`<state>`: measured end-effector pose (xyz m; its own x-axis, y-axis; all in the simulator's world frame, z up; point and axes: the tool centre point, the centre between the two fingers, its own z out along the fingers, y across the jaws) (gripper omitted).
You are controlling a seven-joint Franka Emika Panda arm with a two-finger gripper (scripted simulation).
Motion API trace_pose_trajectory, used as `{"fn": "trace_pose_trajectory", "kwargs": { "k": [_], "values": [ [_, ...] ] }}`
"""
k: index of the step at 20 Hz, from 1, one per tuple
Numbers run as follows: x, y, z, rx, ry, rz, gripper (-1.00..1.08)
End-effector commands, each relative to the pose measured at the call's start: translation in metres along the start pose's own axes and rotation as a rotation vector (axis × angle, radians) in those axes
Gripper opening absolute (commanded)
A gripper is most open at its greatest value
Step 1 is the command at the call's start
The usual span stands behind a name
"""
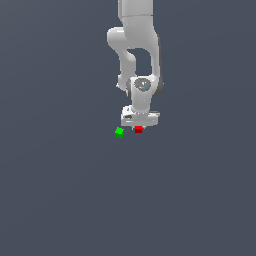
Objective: Stack the red cube on top of the green cube.
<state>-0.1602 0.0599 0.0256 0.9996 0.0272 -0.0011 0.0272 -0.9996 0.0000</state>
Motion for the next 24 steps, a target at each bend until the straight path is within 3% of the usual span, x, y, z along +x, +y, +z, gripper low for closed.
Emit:
{"fn": "trace_pose_trajectory", "kwargs": {
  "k": [1,15,24],
  "values": [
    [0.000,0.000,-0.006,0.000,0.001,0.000,-1.00],
    [0.000,0.000,-0.078,0.000,0.001,0.000,-1.00],
    [0.001,0.000,-0.093,0.000,0.002,0.000,-1.00]
  ]
}}
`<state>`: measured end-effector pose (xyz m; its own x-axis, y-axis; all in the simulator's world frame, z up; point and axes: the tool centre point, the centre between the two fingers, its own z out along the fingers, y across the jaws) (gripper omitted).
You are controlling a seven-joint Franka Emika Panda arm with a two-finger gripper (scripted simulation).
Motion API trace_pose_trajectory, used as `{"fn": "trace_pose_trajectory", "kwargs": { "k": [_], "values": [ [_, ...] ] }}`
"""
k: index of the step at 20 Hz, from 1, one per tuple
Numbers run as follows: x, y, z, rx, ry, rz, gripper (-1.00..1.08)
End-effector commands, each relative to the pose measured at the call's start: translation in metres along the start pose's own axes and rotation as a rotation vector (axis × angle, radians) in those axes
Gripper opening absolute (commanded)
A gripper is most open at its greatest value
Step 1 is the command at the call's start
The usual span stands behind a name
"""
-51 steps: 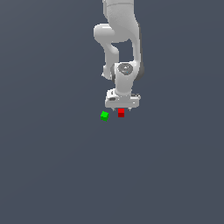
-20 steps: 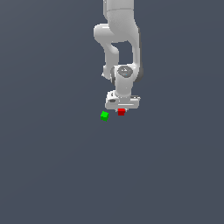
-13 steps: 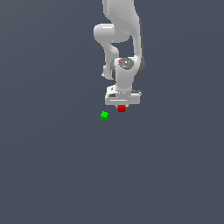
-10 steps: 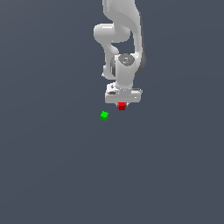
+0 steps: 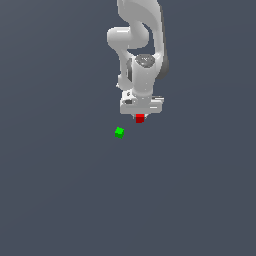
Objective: Stack the red cube on top of the green cube.
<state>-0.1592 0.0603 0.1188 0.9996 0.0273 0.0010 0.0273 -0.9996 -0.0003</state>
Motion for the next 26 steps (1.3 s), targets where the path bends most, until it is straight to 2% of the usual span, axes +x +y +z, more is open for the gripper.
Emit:
{"fn": "trace_pose_trajectory", "kwargs": {
  "k": [1,8,19,26],
  "values": [
    [0.000,0.000,0.000,0.000,0.000,0.000,-1.00],
    [0.004,0.022,0.011,-0.001,-0.001,0.000,-1.00],
    [0.021,0.094,0.049,-0.002,-0.001,0.000,-1.00],
    [0.026,0.109,0.057,-0.001,-0.001,0.000,-1.00]
  ]
}}
